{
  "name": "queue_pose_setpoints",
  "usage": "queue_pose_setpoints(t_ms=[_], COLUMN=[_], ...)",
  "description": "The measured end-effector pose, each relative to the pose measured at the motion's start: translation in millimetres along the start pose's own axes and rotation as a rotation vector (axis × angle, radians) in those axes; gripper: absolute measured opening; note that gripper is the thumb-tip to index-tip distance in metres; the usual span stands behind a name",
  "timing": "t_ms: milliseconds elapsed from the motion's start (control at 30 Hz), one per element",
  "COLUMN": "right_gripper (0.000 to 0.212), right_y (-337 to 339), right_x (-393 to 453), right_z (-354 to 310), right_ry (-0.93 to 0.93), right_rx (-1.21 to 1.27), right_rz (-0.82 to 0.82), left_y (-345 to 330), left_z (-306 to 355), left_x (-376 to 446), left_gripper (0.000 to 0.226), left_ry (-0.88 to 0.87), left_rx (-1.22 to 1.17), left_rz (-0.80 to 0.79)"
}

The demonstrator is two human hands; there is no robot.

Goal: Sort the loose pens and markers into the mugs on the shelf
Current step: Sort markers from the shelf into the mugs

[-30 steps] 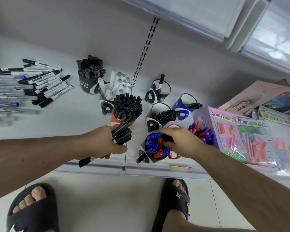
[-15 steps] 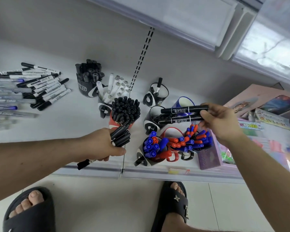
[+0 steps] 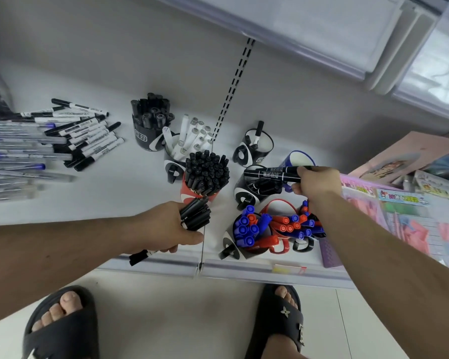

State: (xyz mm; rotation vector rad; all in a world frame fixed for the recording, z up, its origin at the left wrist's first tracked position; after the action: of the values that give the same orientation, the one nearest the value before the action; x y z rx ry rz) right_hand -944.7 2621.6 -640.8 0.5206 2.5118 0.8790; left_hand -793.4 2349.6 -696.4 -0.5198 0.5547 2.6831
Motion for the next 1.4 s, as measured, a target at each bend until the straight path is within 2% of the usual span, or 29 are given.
queue_pose_setpoints(t_ms=[233,367,500,833,1067,1233,1400], right_gripper=[0.026,0.023,0.023,0.021,0.02,0.018,0.015], right_y=[-33.7,-29.3,-20.3,-12.6,-31.2,-24.1,-47.0], right_x=[-4.1,-1.9,1.3,8.6,16.1,20.7,20.0], right_z=[-26.2,-33.7,-31.0,-31.1,-32.6,-38.6,-19.8], right_ry=[0.203,0.21,0.118,0.248,0.438,0.448,0.429], right_rx=[-0.309,-0.33,-0.334,-0.39,-0.516,-0.597,-0.589], right_rz=[0.067,0.105,0.023,-0.008,0.103,0.035,0.003], left_y=[3.6,5.4,7.3,5.9,4.9,5.9,4.8], left_z=[-5.7,-8.4,-14.3,-14.8,-10.1,-9.6,-7.3], left_x=[0.9,1.6,0.1,-0.7,0.5,-0.1,0.9], left_gripper=[0.022,0.023,0.023,0.024,0.023,0.021,0.021], left_ry=[0.033,0.037,0.052,0.04,0.034,0.032,0.048], left_rx=[-0.007,-0.013,-0.012,-0.026,-0.023,-0.013,-0.01], left_rz=[0.016,0.024,0.022,0.019,0.026,0.028,0.022])
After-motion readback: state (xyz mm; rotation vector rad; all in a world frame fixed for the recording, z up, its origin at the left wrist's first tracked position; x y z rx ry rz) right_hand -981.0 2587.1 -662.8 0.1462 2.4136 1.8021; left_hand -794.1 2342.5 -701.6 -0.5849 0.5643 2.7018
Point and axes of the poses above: each hand's wrist, its own x-axis towards the middle knuckle, its own y-axis out of the back of the hand, z = x × y, the point moved 3 cm from there along x, towards the middle knuckle, and after that the axes turned 9 degrees about -y, right-handed, at the moved point
